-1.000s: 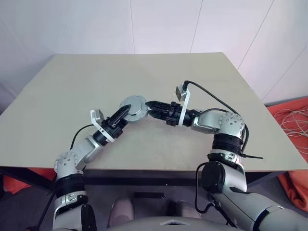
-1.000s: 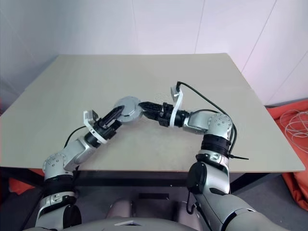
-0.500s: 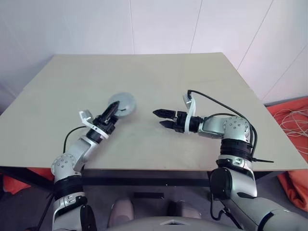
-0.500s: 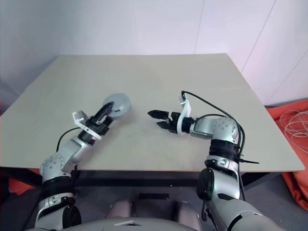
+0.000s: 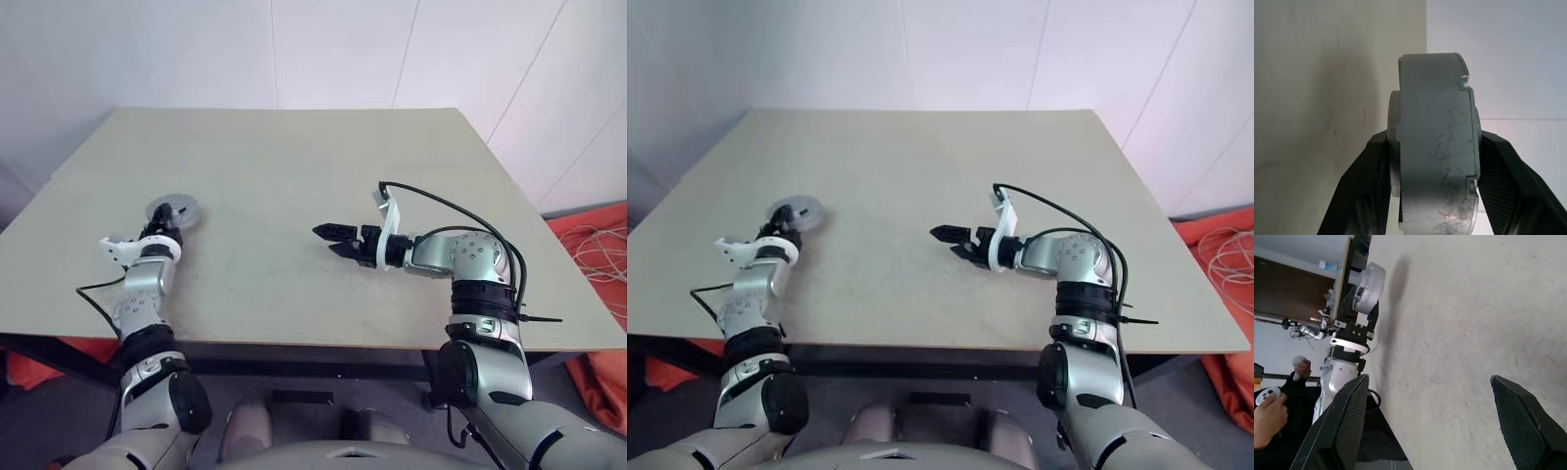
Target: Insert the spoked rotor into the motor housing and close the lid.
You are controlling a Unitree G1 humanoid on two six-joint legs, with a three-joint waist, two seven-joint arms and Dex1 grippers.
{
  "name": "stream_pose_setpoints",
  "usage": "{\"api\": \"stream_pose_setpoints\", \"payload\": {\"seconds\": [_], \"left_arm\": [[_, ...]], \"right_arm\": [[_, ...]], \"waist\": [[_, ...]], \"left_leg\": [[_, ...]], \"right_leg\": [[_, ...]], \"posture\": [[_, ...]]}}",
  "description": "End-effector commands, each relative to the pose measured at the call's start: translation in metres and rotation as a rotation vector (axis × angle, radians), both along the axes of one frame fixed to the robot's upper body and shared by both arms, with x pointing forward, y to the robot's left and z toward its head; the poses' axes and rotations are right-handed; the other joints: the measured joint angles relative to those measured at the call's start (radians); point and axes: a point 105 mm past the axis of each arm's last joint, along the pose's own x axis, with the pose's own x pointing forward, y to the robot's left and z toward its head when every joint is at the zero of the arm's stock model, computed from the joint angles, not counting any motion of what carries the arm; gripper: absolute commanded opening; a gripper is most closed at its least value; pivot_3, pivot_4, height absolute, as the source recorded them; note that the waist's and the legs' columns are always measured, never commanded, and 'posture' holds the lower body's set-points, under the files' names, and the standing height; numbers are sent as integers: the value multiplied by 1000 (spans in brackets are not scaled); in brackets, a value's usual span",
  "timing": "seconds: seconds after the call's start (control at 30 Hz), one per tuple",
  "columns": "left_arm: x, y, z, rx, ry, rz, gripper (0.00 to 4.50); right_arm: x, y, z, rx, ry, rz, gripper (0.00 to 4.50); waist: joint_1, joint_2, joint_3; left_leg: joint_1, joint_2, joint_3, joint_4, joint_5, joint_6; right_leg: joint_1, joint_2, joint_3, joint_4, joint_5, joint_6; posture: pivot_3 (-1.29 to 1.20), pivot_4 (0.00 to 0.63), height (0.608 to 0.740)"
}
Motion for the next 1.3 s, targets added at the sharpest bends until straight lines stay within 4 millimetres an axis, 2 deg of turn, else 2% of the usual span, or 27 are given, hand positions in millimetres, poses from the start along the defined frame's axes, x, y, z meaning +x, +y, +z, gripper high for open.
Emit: {"api": "stream_pose_setpoints", "payload": {"seconds": [0.03, 0.27, 0.47, 0.7, 0.93, 1.13, 1.2, 1.3], "left_arm": [[11, -2, 18, -4, -39, 14, 2060], [14, -5, 5, -50, 88, 16, 2060], [10, -4, 3, -62, 115, 27, 2060], [6, -15, 7, -86, 114, -7, 4420], [-17, -22, -1, -132, 195, 14, 4483], [-37, -53, -10, -146, 312, -74, 4483], [-44, -60, -13, -69, 358, -105, 4483], [-47, -74, -6, 285, 382, -244, 4483]], "right_arm": [[4, 3, 20, 23, -78, 5, 4500], [3, 2, 20, 22, -79, 2, 4500], [4, 2, 20, 18, -79, 3, 4500], [3, 2, 18, 4, -77, 3, 4500], [2, 1, 16, -4, -77, 4, 4500], [1, 1, 13, -19, -76, 8, 4500], [2, -1, 13, -35, -87, 2, 4500], [6, -7, 11, -85, -134, -19, 4500]], "waist": [[1, 0, 0], [1, -1, 1], [-1, -1, 0], [0, -1, 0], [-3, -1, 0], [-2, -1, 0], [-3, -2, 0], [-2, -2, -1]], "left_leg": [[0, 0, 0, 0, 0, 0], [0, 0, 0, 1, 0, 0], [0, 0, 0, 1, 0, 0], [0, 0, 0, 2, 0, 0], [-1, 0, 0, 2, 0, 0], [0, 0, 0, 3, 0, 0], [0, -1, 0, 4, 0, 0], [0, -1, 0, 4, 0, 0]], "right_leg": [[0, 0, 0, 0, 0, 0], [0, 0, 0, 2, 0, 0], [1, 0, 0, 3, 0, 0], [1, 0, 1, 3, 0, 0], [1, 0, 1, 4, 0, 0], [2, 0, 1, 4, 0, 0], [2, 0, 1, 4, 0, 0], [3, 0, 1, 2, -1, 2]], "posture": [[0, 0, 740], [0, 0, 740], [0, 0, 740], [0, 0, 740], [0, 0, 740], [0, 0, 740], [0, 0, 740], [0, 0, 740]]}}
